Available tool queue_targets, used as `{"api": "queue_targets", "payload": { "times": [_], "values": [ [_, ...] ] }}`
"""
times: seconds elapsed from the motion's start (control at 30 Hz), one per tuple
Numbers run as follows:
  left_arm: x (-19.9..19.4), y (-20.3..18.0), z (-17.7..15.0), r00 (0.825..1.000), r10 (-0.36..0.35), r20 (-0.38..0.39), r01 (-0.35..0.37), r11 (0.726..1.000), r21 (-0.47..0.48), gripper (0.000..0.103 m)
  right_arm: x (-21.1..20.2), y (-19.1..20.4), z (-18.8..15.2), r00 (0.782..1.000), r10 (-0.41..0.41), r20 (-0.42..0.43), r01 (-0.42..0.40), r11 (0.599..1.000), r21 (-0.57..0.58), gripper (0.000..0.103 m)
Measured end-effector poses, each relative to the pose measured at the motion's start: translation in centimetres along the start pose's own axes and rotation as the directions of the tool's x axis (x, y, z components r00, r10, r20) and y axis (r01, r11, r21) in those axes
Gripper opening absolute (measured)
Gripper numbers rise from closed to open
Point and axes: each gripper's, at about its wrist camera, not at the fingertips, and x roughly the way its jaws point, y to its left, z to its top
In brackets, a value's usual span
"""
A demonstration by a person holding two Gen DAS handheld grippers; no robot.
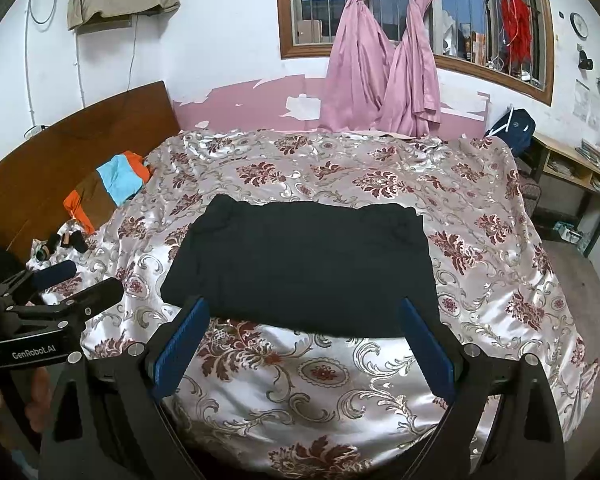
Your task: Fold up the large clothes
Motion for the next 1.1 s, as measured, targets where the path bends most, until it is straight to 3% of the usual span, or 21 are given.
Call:
{"api": "queue_targets", "payload": {
  "times": [1.1],
  "values": [
    [0.40, -0.15, -0.58, 1.000, -0.012, -0.008, 0.012, 1.000, -0.005, 0.103, -0.04, -0.47, 0.16, 1.000, 0.003, 0.000, -0.003, 1.000, 0.000, 0.093]
  ]
}}
